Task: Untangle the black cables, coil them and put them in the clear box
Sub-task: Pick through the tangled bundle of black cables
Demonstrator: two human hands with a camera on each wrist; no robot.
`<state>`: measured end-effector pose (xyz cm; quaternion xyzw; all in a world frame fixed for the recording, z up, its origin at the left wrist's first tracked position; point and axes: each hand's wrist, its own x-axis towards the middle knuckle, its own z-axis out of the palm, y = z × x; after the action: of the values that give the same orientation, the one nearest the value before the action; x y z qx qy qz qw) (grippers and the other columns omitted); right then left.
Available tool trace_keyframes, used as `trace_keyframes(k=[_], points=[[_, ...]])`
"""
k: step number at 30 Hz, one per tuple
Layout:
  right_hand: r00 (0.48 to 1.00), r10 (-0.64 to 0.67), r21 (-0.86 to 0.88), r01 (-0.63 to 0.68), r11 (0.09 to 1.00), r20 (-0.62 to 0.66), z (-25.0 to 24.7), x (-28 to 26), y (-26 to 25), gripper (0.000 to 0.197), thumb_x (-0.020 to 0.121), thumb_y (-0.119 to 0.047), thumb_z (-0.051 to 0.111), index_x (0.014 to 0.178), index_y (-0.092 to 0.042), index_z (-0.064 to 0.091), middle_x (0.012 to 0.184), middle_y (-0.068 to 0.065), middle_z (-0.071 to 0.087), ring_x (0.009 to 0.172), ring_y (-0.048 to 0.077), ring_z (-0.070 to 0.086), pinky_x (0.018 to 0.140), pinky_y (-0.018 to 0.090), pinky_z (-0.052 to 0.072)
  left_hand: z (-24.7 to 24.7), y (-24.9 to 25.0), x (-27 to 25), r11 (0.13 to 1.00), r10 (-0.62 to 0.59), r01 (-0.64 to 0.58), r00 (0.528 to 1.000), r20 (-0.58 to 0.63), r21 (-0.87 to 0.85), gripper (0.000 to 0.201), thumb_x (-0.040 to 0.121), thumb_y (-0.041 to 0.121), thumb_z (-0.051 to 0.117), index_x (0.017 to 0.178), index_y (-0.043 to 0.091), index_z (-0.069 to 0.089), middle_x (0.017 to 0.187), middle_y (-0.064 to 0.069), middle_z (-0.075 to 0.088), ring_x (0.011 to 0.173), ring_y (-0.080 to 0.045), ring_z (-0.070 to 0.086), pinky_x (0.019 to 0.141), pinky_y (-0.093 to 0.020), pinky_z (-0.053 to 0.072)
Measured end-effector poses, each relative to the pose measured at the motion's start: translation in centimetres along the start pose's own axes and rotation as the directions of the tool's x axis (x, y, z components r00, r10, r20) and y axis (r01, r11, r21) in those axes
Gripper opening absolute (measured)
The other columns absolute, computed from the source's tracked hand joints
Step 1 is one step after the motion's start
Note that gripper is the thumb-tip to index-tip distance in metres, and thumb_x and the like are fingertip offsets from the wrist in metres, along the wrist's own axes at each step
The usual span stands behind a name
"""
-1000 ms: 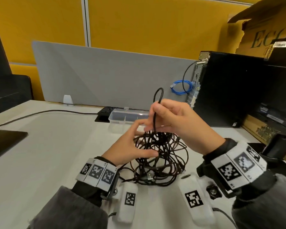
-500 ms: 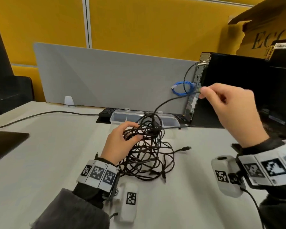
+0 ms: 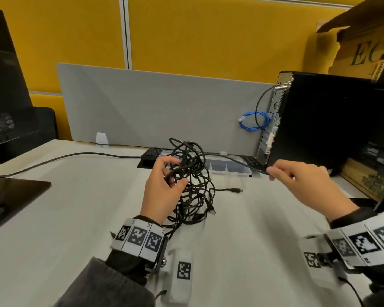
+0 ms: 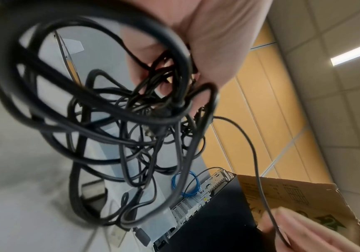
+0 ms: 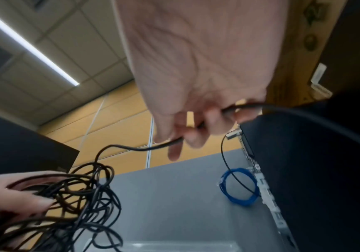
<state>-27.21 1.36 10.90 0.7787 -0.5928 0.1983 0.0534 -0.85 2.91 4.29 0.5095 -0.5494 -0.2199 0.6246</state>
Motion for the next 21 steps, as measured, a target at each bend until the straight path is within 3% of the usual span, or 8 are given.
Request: trace_keyframes(k=[3,5,9,12,14,17,19,21], points=[[0.991,-0.078,0.32,0.039,0.946,0.112,-1.0,-0.7,-2.5,0.035,0.083,-0.058,0.032,0.106,-0.037,0.049,0.075,-0.014,0.056,0.068,-0.004,0.054,0.064,0.013,0.041,0.3,0.5,-0.2,0.997,0.066,-0.068,0.997,0.037,0.041,0.038,0.08,0.006,0.068,0.103,0.031,0.05,0.082,0.003,0.047,0.063,0.0,0.046,0.059,-0.004,0.041],[0.957,-0.165,0.479,0.032,0.877,0.239,-0.8,-1.0,-5.2,0.03,0.088,-0.051,0.037,0.113,-0.036,0.046,0.076,-0.01,0.059,0.059,-0.005,0.053,0.051,0.008,0.04,0.4,0.9,-0.4,0.99,0.121,-0.124,0.991,0.052,0.064,0.037,0.081,0.004,0.067,0.1,0.029,0.049,0.077,0.006,0.045,0.061,0.005,0.047,0.06,-0.005,0.041],[0.904,-0.254,0.758,-0.109,0.643,0.345,0.7,-0.8,-8.9,0.021,0.097,-0.039,0.038,0.112,-0.029,0.049,0.076,0.003,0.066,0.05,0.011,0.052,0.049,0.021,0.047,0.6,1.0,-0.6,0.963,0.224,-0.23,0.973,0.064,0.137,0.037,0.079,0.0,0.067,0.092,0.029,0.049,0.072,0.014,0.046,0.065,0.004,0.047,0.062,-0.007,0.038],[0.93,-0.114,0.892,-0.292,0.344,0.349,1.1,-0.2,-9.7,0.028,0.099,-0.021,0.032,0.114,-0.014,0.054,0.079,0.008,0.069,0.06,0.02,0.058,0.058,0.031,0.053,0.7,1.2,-0.6,0.94,0.276,-0.287,0.957,0.085,0.184,0.039,0.078,-0.006,0.065,0.09,0.028,0.049,0.068,0.017,0.045,0.065,0.008,0.049,0.061,-0.005,0.036],[0.917,-0.073,0.908,-0.374,0.187,0.393,1.3,0.2,-9.8,0.032,0.099,-0.03,0.036,0.115,-0.01,0.056,0.084,0.009,0.07,0.069,0.022,0.063,0.066,0.036,0.055,0.7,1.1,-0.6,0.93,0.294,-0.307,0.951,0.092,0.203,0.048,0.078,-0.006,0.064,0.092,0.036,0.044,0.068,0.016,0.044,0.066,0.006,0.05,0.061,-0.005,0.036],[0.873,-0.127,0.881,-0.457,0.123,0.471,1.5,0.3,-9.8,0.038,0.092,-0.046,0.047,0.109,-0.014,0.059,0.088,0.003,0.071,0.077,0.018,0.067,0.07,0.036,0.057,0.7,0.7,-0.4,0.927,0.291,-0.3,0.954,0.074,0.225,0.062,0.078,-0.004,0.063,0.103,0.046,0.035,0.068,0.009,0.042,0.065,-0.006,0.049,0.061,-0.015,0.039],[0.859,-0.115,0.867,-0.495,0.053,0.498,1.8,0.4,-10.1,0.025,0.09,-0.036,0.056,0.1,-0.013,0.061,0.083,0.001,0.068,0.074,0.017,0.066,0.072,0.037,0.056,0.7,0.7,-0.4,0.918,0.316,-0.316,0.948,0.039,0.239,0.063,0.077,-0.005,0.064,0.109,0.041,0.035,0.066,0.009,0.039,0.065,-0.007,0.047,0.066,-0.024,0.041],[0.861,-0.074,0.862,-0.506,-0.032,0.503,2.2,0.4,-10.1,0.014,0.091,-0.026,0.057,0.087,-0.012,0.059,0.08,0.001,0.061,0.072,0.017,0.062,0.072,0.037,0.056,0.7,0.7,-0.3,0.906,0.344,-0.338,0.939,0.02,0.253,0.061,0.075,-0.006,0.064,0.109,0.038,0.038,0.064,0.011,0.039,0.068,-0.003,0.046,0.08,-0.027,0.038]])
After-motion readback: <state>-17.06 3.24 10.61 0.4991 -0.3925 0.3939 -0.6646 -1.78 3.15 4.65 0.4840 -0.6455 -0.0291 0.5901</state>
